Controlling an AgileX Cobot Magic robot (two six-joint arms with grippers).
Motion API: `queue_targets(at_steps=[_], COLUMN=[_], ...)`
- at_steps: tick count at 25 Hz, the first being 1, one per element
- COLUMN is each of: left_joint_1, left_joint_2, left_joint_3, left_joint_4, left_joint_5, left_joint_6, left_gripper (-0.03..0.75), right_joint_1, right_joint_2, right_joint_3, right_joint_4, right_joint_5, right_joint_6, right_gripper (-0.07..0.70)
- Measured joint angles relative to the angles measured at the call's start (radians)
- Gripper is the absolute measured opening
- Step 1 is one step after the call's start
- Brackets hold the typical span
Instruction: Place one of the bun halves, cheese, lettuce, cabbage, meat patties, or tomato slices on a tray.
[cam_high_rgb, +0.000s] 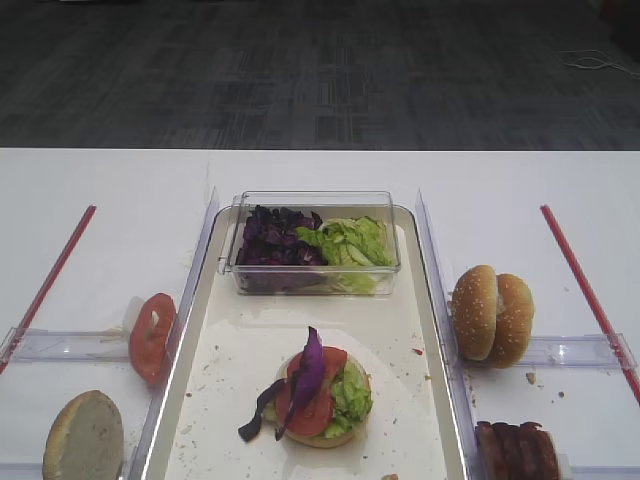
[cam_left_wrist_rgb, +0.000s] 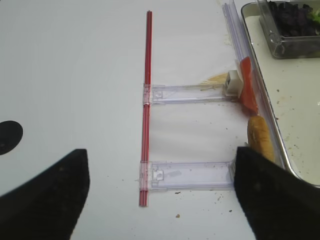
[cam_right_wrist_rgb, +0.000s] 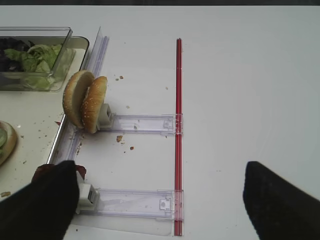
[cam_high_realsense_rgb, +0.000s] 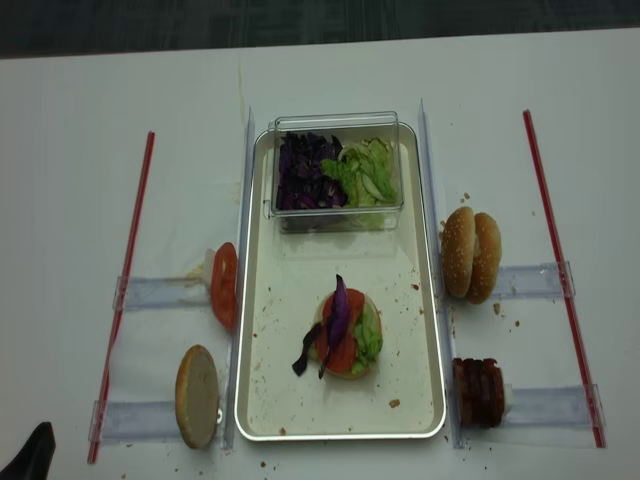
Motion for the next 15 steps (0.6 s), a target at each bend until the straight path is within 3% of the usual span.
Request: queue_targets(at_steps=[15], left_joint_1=[0.0], left_joint_2=[0.0], left_joint_3=[0.0], left_joint_4=[0.0], left_joint_5=[0.0], left_joint_6=[0.0], left_gripper=[0.577], right_joint_1=[0.0], right_joint_2=[0.0], right_joint_3=[0.0], right_joint_4=[0.0], right_joint_5=[0.0], right_joint_6=[0.0], right_gripper=[0.689])
